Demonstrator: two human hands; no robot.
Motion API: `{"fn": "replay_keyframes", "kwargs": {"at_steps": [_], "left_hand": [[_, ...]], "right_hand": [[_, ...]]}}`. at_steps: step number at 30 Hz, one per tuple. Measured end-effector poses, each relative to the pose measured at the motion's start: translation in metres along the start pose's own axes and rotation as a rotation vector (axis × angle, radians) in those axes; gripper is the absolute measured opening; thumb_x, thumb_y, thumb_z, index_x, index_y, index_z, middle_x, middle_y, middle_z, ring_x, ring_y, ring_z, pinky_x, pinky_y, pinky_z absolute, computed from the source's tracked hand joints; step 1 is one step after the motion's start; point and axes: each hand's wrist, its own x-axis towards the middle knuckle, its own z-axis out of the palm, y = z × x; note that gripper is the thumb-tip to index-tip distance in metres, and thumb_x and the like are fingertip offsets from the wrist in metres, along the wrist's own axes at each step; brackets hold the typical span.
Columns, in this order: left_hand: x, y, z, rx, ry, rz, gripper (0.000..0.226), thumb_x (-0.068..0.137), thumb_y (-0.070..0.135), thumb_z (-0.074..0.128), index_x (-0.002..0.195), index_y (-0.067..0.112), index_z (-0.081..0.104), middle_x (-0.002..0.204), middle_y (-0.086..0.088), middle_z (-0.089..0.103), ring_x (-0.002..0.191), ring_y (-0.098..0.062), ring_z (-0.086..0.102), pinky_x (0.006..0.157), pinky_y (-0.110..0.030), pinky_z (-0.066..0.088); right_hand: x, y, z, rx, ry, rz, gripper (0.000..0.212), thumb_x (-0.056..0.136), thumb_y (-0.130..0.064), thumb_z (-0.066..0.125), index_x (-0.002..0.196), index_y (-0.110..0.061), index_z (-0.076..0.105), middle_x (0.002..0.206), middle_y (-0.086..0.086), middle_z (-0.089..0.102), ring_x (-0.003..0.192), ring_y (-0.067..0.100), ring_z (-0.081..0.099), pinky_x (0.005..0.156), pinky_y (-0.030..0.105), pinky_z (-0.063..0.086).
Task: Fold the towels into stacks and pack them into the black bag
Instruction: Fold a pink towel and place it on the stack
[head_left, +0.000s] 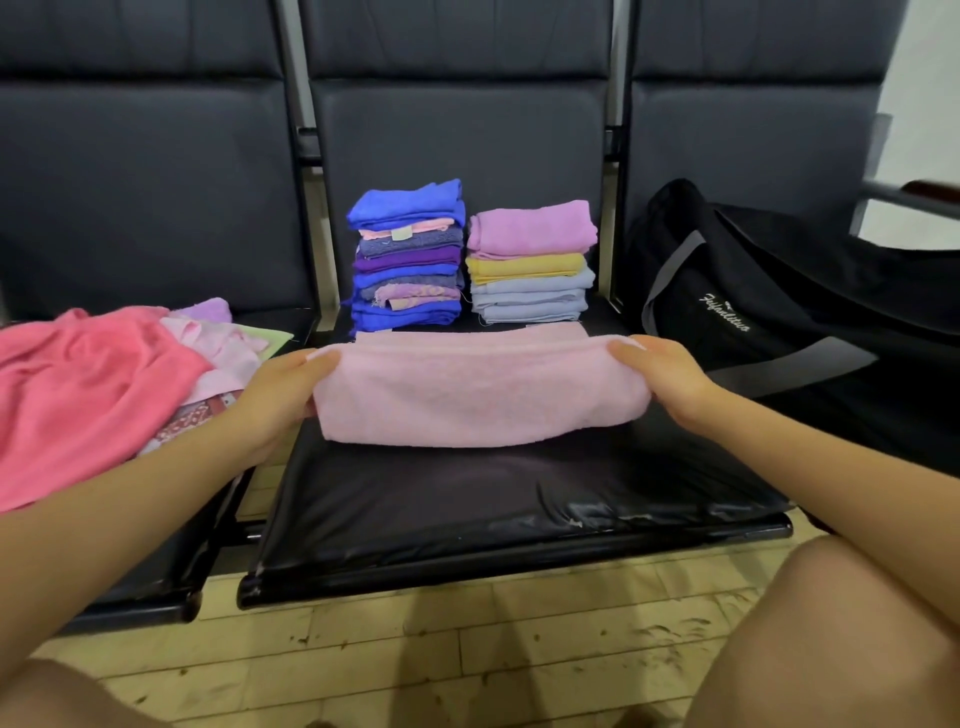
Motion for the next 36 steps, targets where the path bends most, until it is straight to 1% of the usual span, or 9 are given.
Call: {"fn": "replay_keyframes", "kwargs": {"at_steps": [3, 6, 13, 20, 23, 26, 31, 33, 36], "left_hand": [[-0.004, -0.002, 0.001, 0.034, 0.025, 0.018, 0.018, 0.101, 0.022, 0.045, 0.092, 0.026, 0.060, 0.094, 0.005, 0.063, 0.084, -0.009, 0.060, 0.066, -0.021, 0.047], [-0.007, -0.006, 0.002, 0.098, 0.076, 0.043, 0.019, 0.100, 0.021, 0.048, 0.105, 0.011, 0.063, 0.096, -0.005, 0.064, 0.085, -0.018, 0.060, 0.069, -0.025, 0.047], [0.001, -0.018, 0.003, 0.408, 0.099, -0.085, 0.039, 0.097, 0.036, 0.047, 0.124, 0.011, 0.061, 0.120, -0.007, 0.062, 0.109, -0.026, 0.057, 0.101, -0.044, 0.043], [0.026, -0.019, 0.017, 0.537, 0.121, 0.044, 0.023, 0.100, 0.027, 0.044, 0.096, 0.013, 0.062, 0.094, -0.004, 0.061, 0.089, -0.019, 0.054, 0.077, -0.031, 0.037], [0.046, -0.022, 0.022, 0.610, 0.150, 0.097, 0.026, 0.100, 0.024, 0.043, 0.095, 0.010, 0.064, 0.093, -0.006, 0.062, 0.085, -0.018, 0.054, 0.076, -0.030, 0.037], [0.069, -0.028, 0.026, 0.679, 0.180, 0.127, 0.027, 0.100, 0.023, 0.042, 0.095, 0.008, 0.064, 0.090, -0.006, 0.062, 0.083, -0.019, 0.053, 0.075, -0.030, 0.035], [0.103, -0.040, 0.027, 0.872, 0.197, 0.156, 0.030, 0.100, 0.028, 0.041, 0.086, 0.010, 0.061, 0.081, -0.007, 0.061, 0.081, -0.026, 0.058, 0.070, -0.033, 0.040], [0.110, -0.043, 0.029, 0.967, 0.174, 0.160, 0.025, 0.098, 0.028, 0.042, 0.087, 0.015, 0.060, 0.083, -0.004, 0.059, 0.084, -0.026, 0.058, 0.069, -0.035, 0.042], [0.113, -0.046, 0.034, 1.120, 0.140, 0.160, 0.023, 0.095, 0.024, 0.046, 0.113, 0.019, 0.059, 0.107, -0.007, 0.055, 0.098, -0.025, 0.055, 0.074, -0.038, 0.046]], "right_hand": [[-0.004, -0.001, -0.001, -0.043, 0.067, -0.042, 0.026, 0.094, -0.022, 0.059, 0.098, 0.003, 0.067, 0.092, 0.009, 0.064, 0.087, 0.019, 0.056, 0.079, 0.032, 0.044], [-0.009, -0.001, -0.001, -0.051, 0.065, -0.019, 0.021, 0.094, -0.021, 0.060, 0.101, -0.003, 0.068, 0.093, 0.007, 0.065, 0.088, 0.019, 0.058, 0.077, 0.030, 0.046], [-0.009, 0.019, -0.001, -0.081, -0.025, 0.114, 0.019, 0.092, -0.017, 0.062, 0.097, 0.000, 0.068, 0.091, 0.012, 0.067, 0.085, 0.024, 0.062, 0.075, 0.032, 0.050], [0.022, 0.031, 0.004, -0.127, 0.035, 0.128, 0.036, 0.091, -0.014, 0.061, 0.106, 0.019, 0.056, 0.088, 0.025, 0.060, 0.080, 0.022, 0.055, 0.067, 0.029, 0.043], [0.042, 0.031, 0.011, -0.120, 0.106, 0.117, 0.029, 0.088, -0.016, 0.064, 0.088, 0.013, 0.059, 0.085, 0.031, 0.055, 0.077, 0.023, 0.053, 0.071, 0.033, 0.042], [0.064, 0.031, 0.020, -0.163, 0.170, 0.088, 0.016, 0.085, -0.018, 0.065, 0.076, -0.012, 0.054, 0.074, 0.013, 0.043, 0.071, 0.022, 0.042, 0.065, 0.032, 0.034], [0.091, 0.038, 0.032, -0.314, 0.243, 0.071, 0.023, 0.086, -0.018, 0.061, 0.072, -0.010, 0.043, 0.067, 0.007, 0.034, 0.067, 0.021, 0.035, 0.057, 0.030, 0.025], [0.096, 0.043, 0.034, -0.435, 0.209, 0.094, 0.011, 0.088, -0.020, 0.058, 0.083, -0.010, 0.057, 0.074, 0.004, 0.051, 0.073, 0.020, 0.048, 0.058, 0.029, 0.033], [0.100, 0.053, 0.037, -0.694, 0.095, 0.102, 0.037, 0.089, -0.026, 0.061, 0.123, -0.014, 0.054, 0.117, 0.008, 0.054, 0.105, 0.025, 0.054, 0.077, 0.031, 0.043]]}}
